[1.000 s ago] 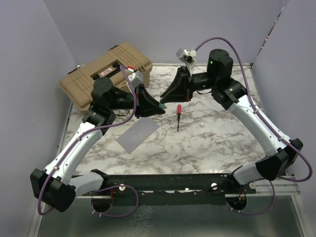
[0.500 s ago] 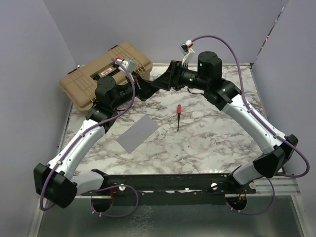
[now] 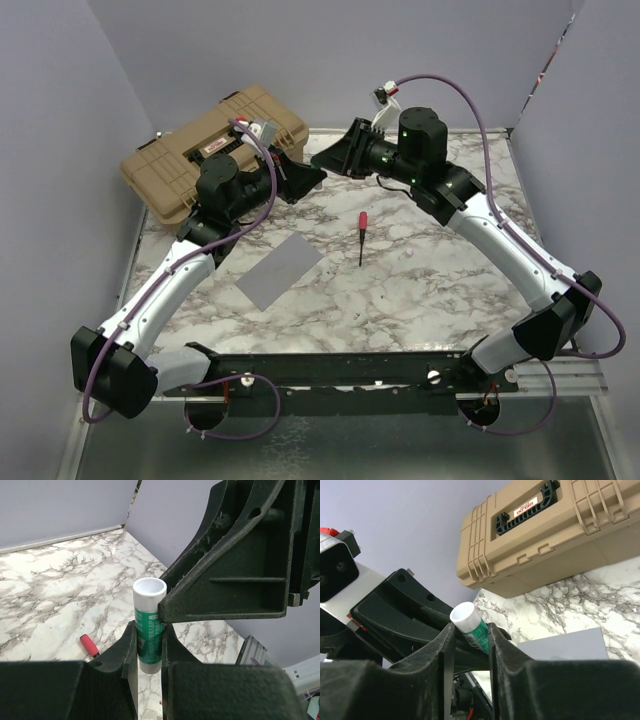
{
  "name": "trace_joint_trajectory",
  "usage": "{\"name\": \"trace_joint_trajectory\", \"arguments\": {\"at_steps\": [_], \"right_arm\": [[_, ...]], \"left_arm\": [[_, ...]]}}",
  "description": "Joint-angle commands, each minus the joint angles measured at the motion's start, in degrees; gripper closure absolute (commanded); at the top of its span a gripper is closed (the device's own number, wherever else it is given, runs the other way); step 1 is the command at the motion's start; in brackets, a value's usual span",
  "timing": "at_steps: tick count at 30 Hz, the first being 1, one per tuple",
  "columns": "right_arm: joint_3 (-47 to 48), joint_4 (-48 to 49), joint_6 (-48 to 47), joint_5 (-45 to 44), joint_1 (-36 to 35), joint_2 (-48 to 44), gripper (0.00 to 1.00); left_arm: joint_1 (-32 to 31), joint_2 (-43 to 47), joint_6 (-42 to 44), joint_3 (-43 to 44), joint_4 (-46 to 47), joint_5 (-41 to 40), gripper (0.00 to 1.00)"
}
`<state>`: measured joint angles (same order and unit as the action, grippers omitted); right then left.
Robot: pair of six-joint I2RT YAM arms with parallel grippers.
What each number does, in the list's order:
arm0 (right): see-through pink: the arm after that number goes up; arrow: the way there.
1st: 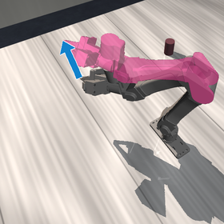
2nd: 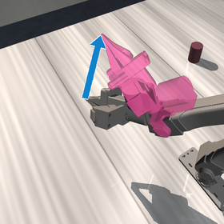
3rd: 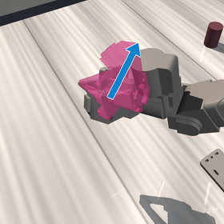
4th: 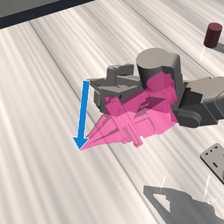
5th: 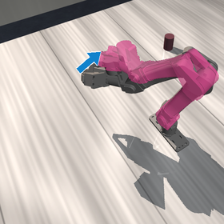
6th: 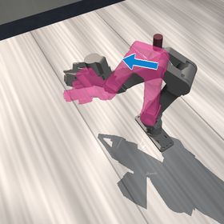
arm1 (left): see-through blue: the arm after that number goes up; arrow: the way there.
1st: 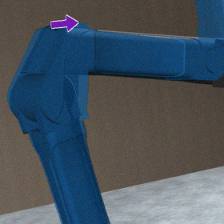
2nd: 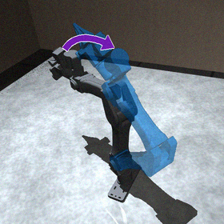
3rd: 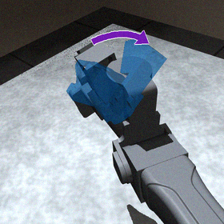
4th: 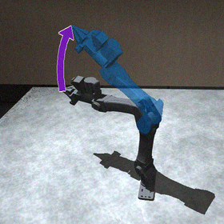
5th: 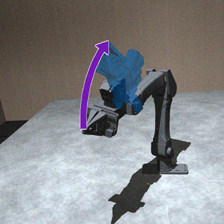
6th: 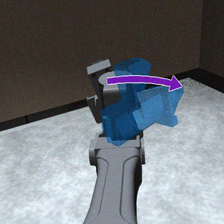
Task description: Place the letter into the envelope and seal it
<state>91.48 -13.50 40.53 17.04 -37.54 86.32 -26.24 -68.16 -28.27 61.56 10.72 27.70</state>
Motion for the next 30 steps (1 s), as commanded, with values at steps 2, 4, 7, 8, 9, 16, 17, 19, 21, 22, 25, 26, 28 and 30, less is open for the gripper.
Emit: {"name": "trace_joint_trajectory", "arguments": {"at_steps": [2,4,7,8,9,16,17,19,21,22,25,26,28,30], "right_arm": [[2.5,2.0,-2.5,2.4,0.2,2.6,0.61],[3.3,1.6,-3.5,3.8,0.2,3.4,0.55],[3.5,1.5,-5.2,5.1,0.2,3.7,0.73],[3.2,1.7,-5.5,5.3,0.2,3.6,0.85],[2.7,2.0,-5.8,5.4,0.2,3.2,0.93],[-4.0,8.0,-15.8,13.7,0.5,-3.3,1.0],[-5.1,9.7,-17.6,16.7,0.6,-4.4,1.0],[-7.3,12.3,-20.8,25.2,1.4,-6.6,1.0],[-8.6,14.3,-23.1,33.7,1.8,-8.1,1.0],[-8.9,15.1,-23.9,37.5,1.9,-8.5,1.0],[-8.5,15.4,-25.8,48.9,2.0,-8.7,1.0],[-8.4,15.8,-25.9,52.6,2.0,-8.5,1.0],[-8.4,17.1,-25.6,58.6,2.0,-8.2,1.0],[-8.1,17.3,-25.2,59.8,2.0,-7.8,1.0]], "left_arm": [[-0.3,0.1,0.4,-0.2,1.9,3.2,1.0],[-0.3,0.1,0.4,-0.2,1.9,3.6,1.0],[-0.4,0.3,0.5,-0.3,1.9,4.6,1.0],[-0.3,0.5,0.5,-0.5,1.9,4.7,1.0],[-0.3,0.6,0.6,-0.6,2.0,4.9,1.0],[-0.3,1.4,1.4,-1.6,1.9,14.7,1.0],[-0.3,1.4,1.6,-1.7,1.8,18.6,1.0],[-0.3,1.7,2.2,-1.9,1.9,24.6,1.0],[-0.3,2.4,3.3,-2.2,3.0,31.3,1.0],[-0.3,3.0,3.4,-2.4,4.4,33.9,1.0],[-0.3,4.3,4.1,-2.3,6.0,38.6,1.0],[-0.4,4.4,4.1,-1.9,6.0,39.7,1.0],[-0.5,4.1,3.9,-1.2,6.0,41.2,1.0],[-0.7,3.7,3.9,-0.8,6.1,41.2,1.0]]}}
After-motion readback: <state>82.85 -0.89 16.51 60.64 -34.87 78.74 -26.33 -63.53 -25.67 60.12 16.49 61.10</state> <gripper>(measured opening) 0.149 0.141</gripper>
